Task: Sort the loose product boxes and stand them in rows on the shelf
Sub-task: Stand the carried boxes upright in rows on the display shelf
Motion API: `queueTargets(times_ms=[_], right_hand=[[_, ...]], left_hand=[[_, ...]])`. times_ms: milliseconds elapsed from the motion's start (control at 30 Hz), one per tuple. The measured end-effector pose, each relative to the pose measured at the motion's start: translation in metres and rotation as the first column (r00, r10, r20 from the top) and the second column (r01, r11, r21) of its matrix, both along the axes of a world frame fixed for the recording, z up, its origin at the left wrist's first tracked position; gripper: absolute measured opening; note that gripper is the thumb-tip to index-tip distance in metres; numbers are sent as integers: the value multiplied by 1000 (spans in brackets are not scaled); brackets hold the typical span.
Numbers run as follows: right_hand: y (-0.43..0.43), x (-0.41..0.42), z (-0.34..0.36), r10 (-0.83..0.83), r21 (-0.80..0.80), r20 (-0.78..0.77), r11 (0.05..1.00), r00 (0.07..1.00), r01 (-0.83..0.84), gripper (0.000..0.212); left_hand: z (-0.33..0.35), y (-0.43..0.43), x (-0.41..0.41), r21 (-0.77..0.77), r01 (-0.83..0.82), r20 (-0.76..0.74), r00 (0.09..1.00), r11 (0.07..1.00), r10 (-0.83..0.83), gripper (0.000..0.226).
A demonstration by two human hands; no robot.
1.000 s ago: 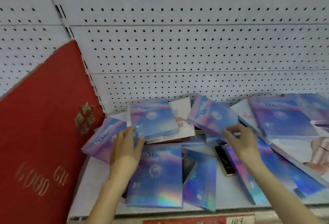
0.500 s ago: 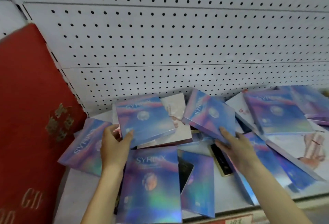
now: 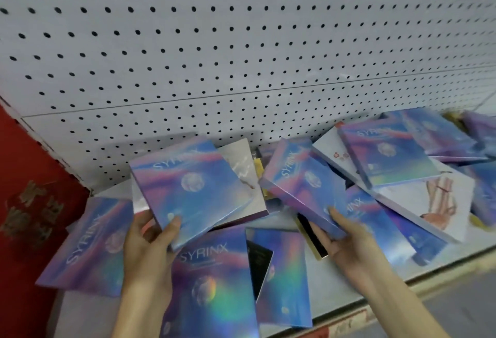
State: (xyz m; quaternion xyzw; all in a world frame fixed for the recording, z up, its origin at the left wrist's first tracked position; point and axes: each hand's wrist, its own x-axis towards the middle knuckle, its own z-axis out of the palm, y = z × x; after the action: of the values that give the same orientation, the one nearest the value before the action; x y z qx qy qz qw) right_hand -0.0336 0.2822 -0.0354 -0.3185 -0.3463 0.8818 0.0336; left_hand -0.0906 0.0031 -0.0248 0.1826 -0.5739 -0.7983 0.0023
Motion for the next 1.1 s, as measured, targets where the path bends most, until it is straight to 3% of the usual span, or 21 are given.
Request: queueTargets(times_ms=[67, 200, 233, 267, 333, 367, 467, 500, 567, 633, 700, 733, 767, 800, 867, 933, 1100], right_hand=[[4, 20, 4, -72, -80, -48, 994, 996, 68, 72], [23, 63, 4, -69, -235, -187, 972, 980, 24, 91], [22, 71, 17, -57, -168, -244, 986, 968, 16, 80], [41, 85, 22, -89, 90, -242, 989, 966, 114, 58], [69, 115, 12, -92, -8, -393, 995, 915, 97, 37], [82, 132, 8, -92, -85, -404, 994, 910, 63, 38], [105, 169, 31, -187, -65, -261, 982, 947, 175, 60], [123, 184, 46, -160, -18, -246, 987, 956, 161, 77], [156, 216, 63, -267, 163, -247, 936, 932, 311, 103], [193, 236, 81, -236, 383, -175, 878, 956, 287, 92], [238, 263, 79, -310, 508, -144, 792, 940, 339, 58], [259, 277, 77, -352, 541, -150, 753, 924, 374, 56], [280, 290, 75, -373, 570, -166, 719, 913, 397, 66], [297, 302, 77, -404, 578, -185, 692, 896, 432, 75], [333, 332, 76, -453, 578, -221, 653, 864, 490, 84], [366, 355, 84, -491, 587, -229, 619, 841, 522, 99], [450, 400, 94, -537, 572, -270, 578, 799, 582, 71]], left_hand=[[9, 1, 12, 27, 37, -20, 999, 999, -37, 38], [36, 28, 44, 98, 73, -35, 997, 992, -70, 32], [42, 39, 52, 116, 100, -29, 995, 988, -98, 31], [47, 51, 60, 125, 125, -17, 992, 984, -124, 32], [52, 81, 73, 132, 185, -33, 983, 974, -182, 35], [55, 100, 78, 128, 215, -41, 976, 968, -212, 40], [52, 161, 92, 152, 300, -57, 954, 942, -294, 54], [55, 184, 99, 168, 359, -71, 933, 918, -352, 48], [51, 240, 117, 203, 459, -87, 888, 865, -451, 35], [57, 294, 146, 182, 562, -128, 827, 807, -547, 48], [61, 356, 178, 183, 587, -138, 810, 789, -570, 62], [69, 386, 198, 265, 616, -125, 785, 742, -607, 51], [81, 415, 218, 418, 604, -110, 775, 679, -622, 46], [76, 446, 234, 476, 598, -110, 768, 645, -631, 49], [77, 506, 265, 418, 674, -201, 723, 609, -661, 55], [82, 552, 290, 394, 691, -181, 705, 606, -686, 46], [92, 646, 333, 361, 757, -198, 634, 545, -748, 53]])
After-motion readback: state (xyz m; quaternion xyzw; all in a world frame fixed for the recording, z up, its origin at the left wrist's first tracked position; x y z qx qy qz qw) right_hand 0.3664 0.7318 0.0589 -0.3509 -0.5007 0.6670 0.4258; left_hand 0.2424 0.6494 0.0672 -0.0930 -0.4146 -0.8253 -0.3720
